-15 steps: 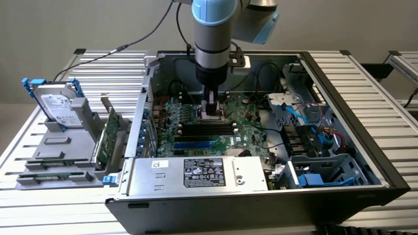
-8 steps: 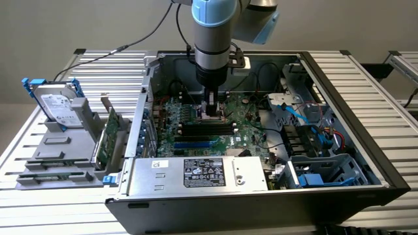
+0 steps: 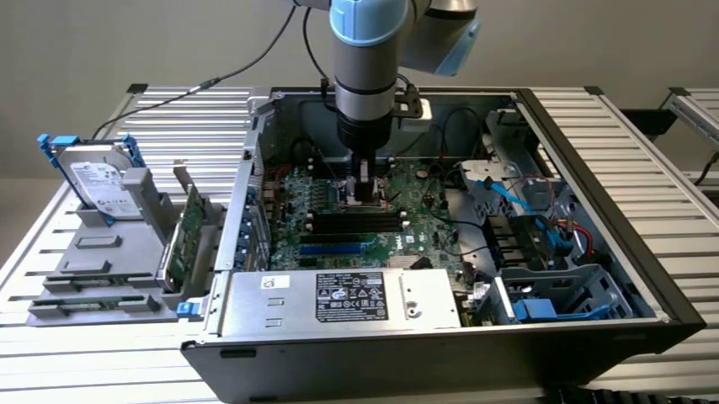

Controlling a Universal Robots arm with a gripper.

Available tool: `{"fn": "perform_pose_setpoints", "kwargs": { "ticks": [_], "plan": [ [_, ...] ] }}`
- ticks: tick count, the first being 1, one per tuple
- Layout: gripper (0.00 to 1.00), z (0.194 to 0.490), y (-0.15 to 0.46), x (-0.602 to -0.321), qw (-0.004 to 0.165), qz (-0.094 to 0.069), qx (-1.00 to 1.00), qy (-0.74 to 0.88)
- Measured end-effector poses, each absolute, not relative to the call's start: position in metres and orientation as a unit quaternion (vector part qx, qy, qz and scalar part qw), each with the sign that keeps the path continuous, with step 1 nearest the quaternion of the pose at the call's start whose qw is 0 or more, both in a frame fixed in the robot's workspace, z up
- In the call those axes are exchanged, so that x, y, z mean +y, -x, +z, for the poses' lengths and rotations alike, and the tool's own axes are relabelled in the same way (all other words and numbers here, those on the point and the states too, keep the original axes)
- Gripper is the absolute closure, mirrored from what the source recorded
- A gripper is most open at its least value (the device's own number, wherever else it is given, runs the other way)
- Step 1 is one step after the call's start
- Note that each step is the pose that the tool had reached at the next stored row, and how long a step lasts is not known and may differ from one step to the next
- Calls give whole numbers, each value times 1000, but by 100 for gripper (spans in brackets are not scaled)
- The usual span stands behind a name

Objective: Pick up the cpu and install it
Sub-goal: 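Place the cpu into insertion slot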

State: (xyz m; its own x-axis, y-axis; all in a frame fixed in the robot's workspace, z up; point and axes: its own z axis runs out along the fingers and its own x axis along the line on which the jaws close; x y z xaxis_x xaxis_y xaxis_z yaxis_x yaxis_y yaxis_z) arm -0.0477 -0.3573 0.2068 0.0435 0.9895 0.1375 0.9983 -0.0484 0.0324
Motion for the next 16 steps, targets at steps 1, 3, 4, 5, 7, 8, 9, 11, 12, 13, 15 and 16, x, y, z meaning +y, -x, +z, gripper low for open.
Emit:
{"fn": "perform_pose_setpoints", "kwargs": {
  "ticks": [1, 3, 4, 5, 7, 8, 9, 11, 12, 13, 15, 16],
  "plan": [
    [45, 207, 48, -358, 34, -60, -689, 721],
    [45, 207, 48, -358, 32, -58, -689, 722],
    [45, 207, 48, -358, 32, -57, -689, 722],
    [45, 207, 48, -358, 32, -57, -689, 722],
    [45, 207, 48, -358, 32, -57, -689, 722],
    [45, 206, 48, -358, 31, -57, -690, 721],
    [45, 206, 48, -358, 31, -57, -690, 721],
    [45, 205, 48, -358, 30, -58, -690, 721],
    [45, 205, 48, -358, 30, -58, -690, 721],
    [45, 205, 48, -358, 30, -59, -690, 721],
    [45, 203, 48, -358, 27, -61, -690, 721],
    [45, 203, 48, -358, 26, -62, -690, 720]
  ]
}}
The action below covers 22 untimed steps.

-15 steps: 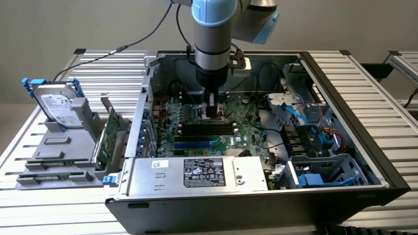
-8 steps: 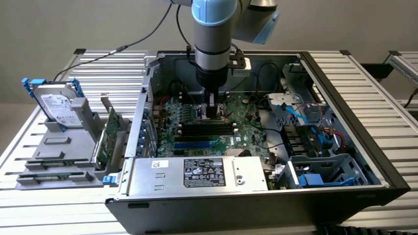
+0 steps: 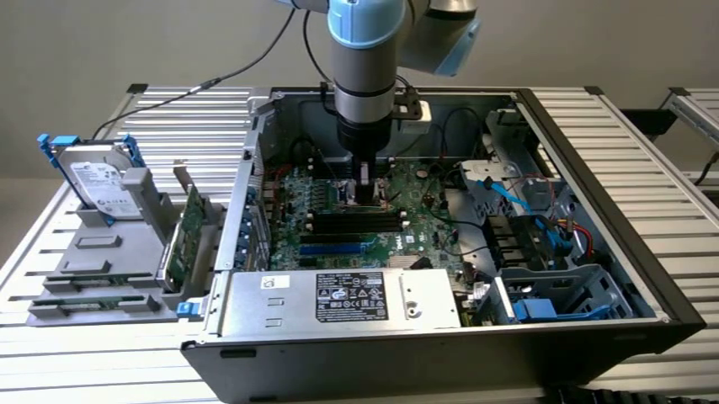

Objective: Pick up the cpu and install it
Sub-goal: 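Place the cpu into insertion slot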

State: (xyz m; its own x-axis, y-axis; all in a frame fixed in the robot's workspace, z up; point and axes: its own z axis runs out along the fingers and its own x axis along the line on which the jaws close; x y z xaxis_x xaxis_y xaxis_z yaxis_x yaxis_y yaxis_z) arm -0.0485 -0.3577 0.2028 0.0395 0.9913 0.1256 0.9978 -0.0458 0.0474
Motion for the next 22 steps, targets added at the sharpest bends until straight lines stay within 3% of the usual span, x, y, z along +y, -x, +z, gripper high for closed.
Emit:
{"fn": "perform_pose_setpoints", "kwargs": {
  "ticks": [22],
  "plan": [
    [45, 202, 52, -358, 16, -61, -694, 718]
  ]
}}
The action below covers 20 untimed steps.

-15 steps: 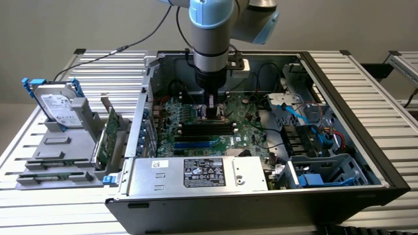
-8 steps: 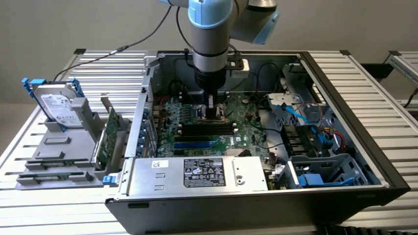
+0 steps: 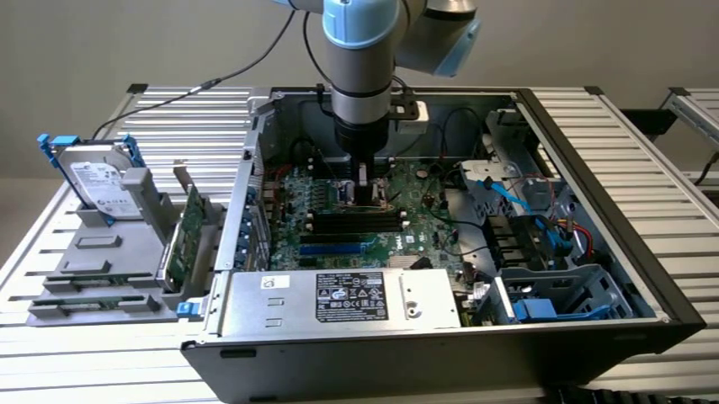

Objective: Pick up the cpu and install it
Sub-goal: 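Place the cpu into insertion slot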

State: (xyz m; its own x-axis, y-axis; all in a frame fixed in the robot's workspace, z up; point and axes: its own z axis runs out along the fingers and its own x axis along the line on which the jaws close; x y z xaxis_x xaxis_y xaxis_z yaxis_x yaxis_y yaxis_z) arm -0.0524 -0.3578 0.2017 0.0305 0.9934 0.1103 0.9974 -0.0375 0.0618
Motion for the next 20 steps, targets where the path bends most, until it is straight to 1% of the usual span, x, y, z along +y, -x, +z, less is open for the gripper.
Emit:
{"fn": "perform_pose_setpoints", "kwargs": {
  "ticks": [20],
  "plan": [
    [45, 201, 54, -355, 9, -57, -698, 713]
  ]
}}
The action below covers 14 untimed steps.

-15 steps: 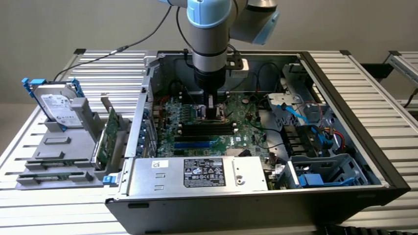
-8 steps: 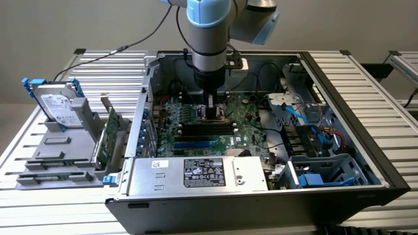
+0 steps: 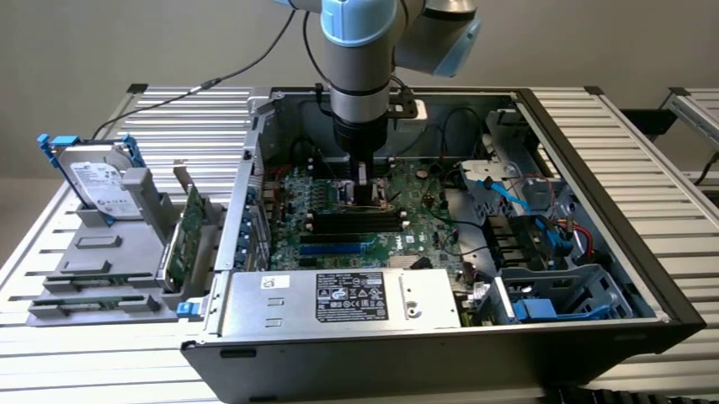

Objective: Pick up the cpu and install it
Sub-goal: 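Place the cpu into insertion slot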

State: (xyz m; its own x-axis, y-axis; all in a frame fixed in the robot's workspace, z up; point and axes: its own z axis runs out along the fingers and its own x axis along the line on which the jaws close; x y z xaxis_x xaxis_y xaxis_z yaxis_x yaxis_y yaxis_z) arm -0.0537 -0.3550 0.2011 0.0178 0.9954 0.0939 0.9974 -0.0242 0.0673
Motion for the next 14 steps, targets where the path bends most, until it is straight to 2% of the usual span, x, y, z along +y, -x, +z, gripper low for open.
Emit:
{"fn": "perform_pose_setpoints", "kwargs": {
  "ticks": [14],
  "plan": [
    [45, 199, 54, -351, 2, -52, -700, 713]
  ]
}}
